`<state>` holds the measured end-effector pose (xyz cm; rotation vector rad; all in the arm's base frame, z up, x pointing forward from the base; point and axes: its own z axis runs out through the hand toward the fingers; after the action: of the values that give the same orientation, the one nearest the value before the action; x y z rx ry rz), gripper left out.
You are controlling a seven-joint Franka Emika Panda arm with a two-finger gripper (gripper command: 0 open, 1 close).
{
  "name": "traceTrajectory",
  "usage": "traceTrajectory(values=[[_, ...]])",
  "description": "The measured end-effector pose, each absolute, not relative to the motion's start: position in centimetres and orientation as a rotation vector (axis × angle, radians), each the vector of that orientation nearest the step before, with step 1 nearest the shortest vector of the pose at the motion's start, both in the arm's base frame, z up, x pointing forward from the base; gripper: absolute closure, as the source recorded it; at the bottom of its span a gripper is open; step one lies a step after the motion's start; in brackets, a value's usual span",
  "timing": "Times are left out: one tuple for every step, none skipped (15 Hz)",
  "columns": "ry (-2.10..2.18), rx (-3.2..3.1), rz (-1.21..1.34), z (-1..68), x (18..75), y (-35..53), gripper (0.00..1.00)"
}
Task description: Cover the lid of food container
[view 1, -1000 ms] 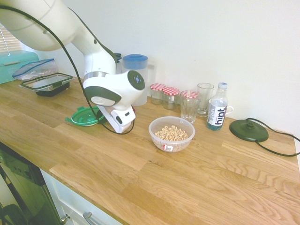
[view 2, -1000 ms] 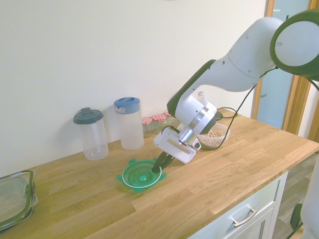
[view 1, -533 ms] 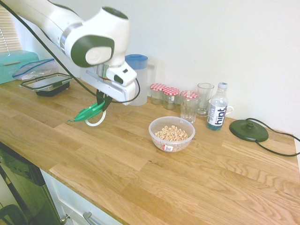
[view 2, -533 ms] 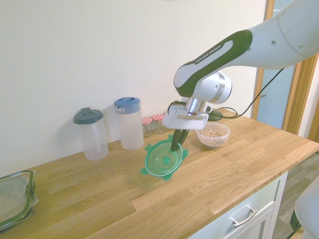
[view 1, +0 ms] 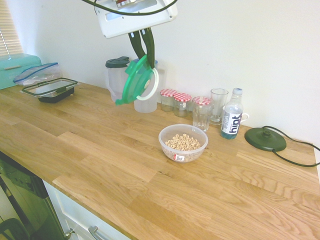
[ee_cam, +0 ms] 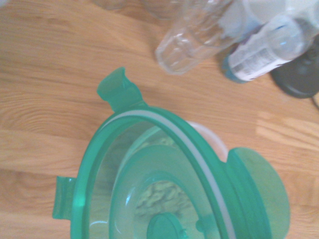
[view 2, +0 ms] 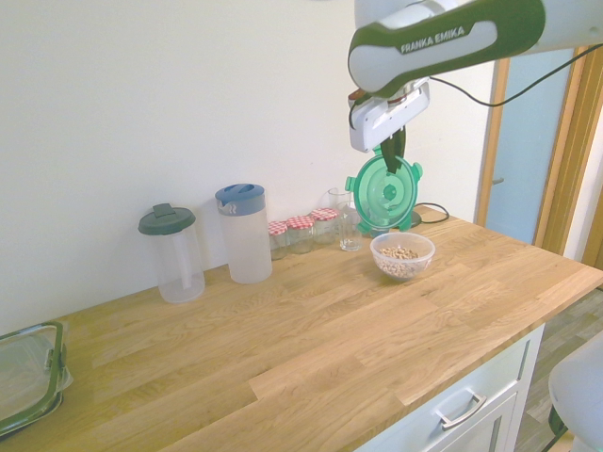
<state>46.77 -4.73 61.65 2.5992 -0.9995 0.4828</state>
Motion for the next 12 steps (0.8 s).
traceTrajectory(values=[[-0.989,2.532,0.515,60.5,47.8,-5.1,1.00],[-0.982,2.463,0.544,59.0,48.8,-5.5,1.00],[-0.975,2.392,0.565,57.6,49.4,-5.7,1.00],[-0.964,2.324,0.586,56.4,49.7,-5.4,1.00],[-0.949,2.256,0.607,55.6,49.6,-5.1,1.00],[-0.933,2.182,0.624,55.4,49.4,-5.0,1.00],[-0.919,2.110,0.638,55.6,49.3,-4.9,1.00],[-0.906,2.039,0.646,55.7,49.0,-5.0,1.00],[-0.893,1.967,0.653,55.3,48.6,-4.9,1.00],[-0.879,1.898,0.660,54.6,48.3,-4.8,1.00],[-0.866,1.829,0.669,53.5,48.0,-4.7,1.00],[-0.850,1.761,0.677,52.1,47.8,-4.7,1.00]])
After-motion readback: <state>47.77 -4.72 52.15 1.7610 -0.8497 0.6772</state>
